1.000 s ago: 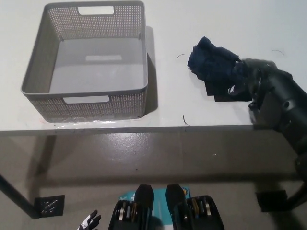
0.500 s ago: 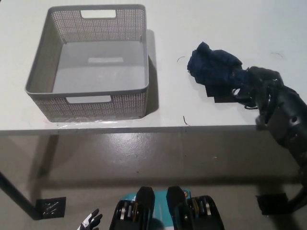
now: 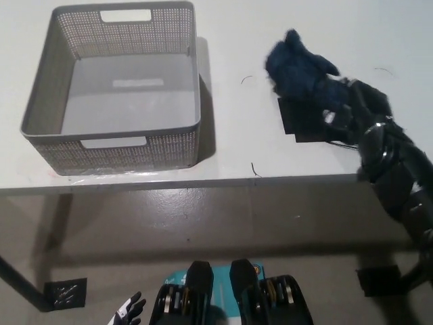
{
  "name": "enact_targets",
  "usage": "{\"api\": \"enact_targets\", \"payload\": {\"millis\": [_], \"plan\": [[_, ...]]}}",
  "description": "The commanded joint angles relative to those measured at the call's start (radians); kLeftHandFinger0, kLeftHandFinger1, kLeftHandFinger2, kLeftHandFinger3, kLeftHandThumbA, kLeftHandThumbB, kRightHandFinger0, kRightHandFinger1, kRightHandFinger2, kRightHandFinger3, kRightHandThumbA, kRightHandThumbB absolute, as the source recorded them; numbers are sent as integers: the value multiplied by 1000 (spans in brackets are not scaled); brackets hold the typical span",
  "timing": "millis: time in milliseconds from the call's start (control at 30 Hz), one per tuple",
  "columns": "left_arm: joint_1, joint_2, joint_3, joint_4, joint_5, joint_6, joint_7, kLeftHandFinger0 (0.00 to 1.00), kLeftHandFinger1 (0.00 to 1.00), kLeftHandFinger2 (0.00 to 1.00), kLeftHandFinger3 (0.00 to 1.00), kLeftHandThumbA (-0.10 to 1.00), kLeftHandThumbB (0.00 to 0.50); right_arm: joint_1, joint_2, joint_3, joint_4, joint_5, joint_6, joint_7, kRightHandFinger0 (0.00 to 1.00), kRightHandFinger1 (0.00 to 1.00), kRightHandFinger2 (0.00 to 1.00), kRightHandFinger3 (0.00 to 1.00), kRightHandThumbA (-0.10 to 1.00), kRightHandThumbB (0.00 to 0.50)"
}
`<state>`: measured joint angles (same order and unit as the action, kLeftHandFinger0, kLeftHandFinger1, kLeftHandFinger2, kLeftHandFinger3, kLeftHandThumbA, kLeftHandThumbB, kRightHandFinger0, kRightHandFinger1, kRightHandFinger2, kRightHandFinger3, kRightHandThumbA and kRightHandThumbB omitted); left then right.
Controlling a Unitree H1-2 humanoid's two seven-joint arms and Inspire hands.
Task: Use the right hand to pick up a umbrella on the right side and place it into a container on the lft side
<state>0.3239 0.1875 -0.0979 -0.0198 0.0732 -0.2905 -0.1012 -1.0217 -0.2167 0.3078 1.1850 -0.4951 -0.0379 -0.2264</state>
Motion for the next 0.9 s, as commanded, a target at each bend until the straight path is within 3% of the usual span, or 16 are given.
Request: {"api": "enact_targets", "payload": {"millis": [0,33,100,167,300,333,367,467,633,667,700,733,867], "plan": [[8,16,-4,-27,-1,-29,-20,1000,1000,1000,1000,1000,31,-99,26,-46,-176,67,-97,10,0,332,758,832,-100,117],[8,17,-4,-26,-2,-30,-21,1000,1000,1000,1000,1000,29,-98,30,-47,-215,66,-104,8,0,352,773,837,-100,126],[8,21,-5,-23,-4,-36,-24,1000,1000,1000,1000,1000,25,-91,39,-48,-291,61,-97,12,0,307,728,754,-100,102],[8,19,-6,-14,-4,-41,-23,1000,1000,1000,1000,1000,32,-85,56,-46,-396,57,-30,46,0,290,709,730,-100,99],[13,20,-8,-3,-3,-53,-23,1000,1000,1000,1000,1000,39,-87,91,-39,-485,60,-10,79,0,356,781,770,-100,173],[15,20,-9,-2,-5,-53,-25,1000,1000,1000,1000,1000,39,-90,102,-30,-500,46,-5,75,0,325,709,768,-100,203],[19,19,-11,-4,1,-54,-23,1000,1000,1000,1000,1000,37,-95,120,-20,-531,35,10,86,0,316,733,824,-100,170],[18,16,-13,2,2,-56,-22,1000,1000,1000,1000,1000,50,-113,178,-17,-603,47,52,124,0,279,691,822,-100,149],[20,14,-16,16,3,-67,-24,1000,1000,1000,1000,1000,54,-171,274,-11,-570,42,55,119,0,212,627,751,-100,140],[20,13,-15,20,4,-69,-24,1000,1000,1000,1000,1000,62,-180,287,-12,-555,42,43,115,35,309,712,813,-100,195],[19,14,-14,23,1,-69,-24,1000,1000,1000,1000,1000,65,-197,308,-8,-531,38,46,111,1,219,626,742,-100,150],[19,14,-14,24,0,-70,-25,1000,1000,1000,1000,1000,67,-210,324,-7,-511,35,45,108,0,216,611,727,-100,143],[25,16,-17,19,0,-71,-29,1000,1000,1000,1000,1000,77,-268,380,-3,-378,24,34,71,0,234,649,716,-100,146]]}}
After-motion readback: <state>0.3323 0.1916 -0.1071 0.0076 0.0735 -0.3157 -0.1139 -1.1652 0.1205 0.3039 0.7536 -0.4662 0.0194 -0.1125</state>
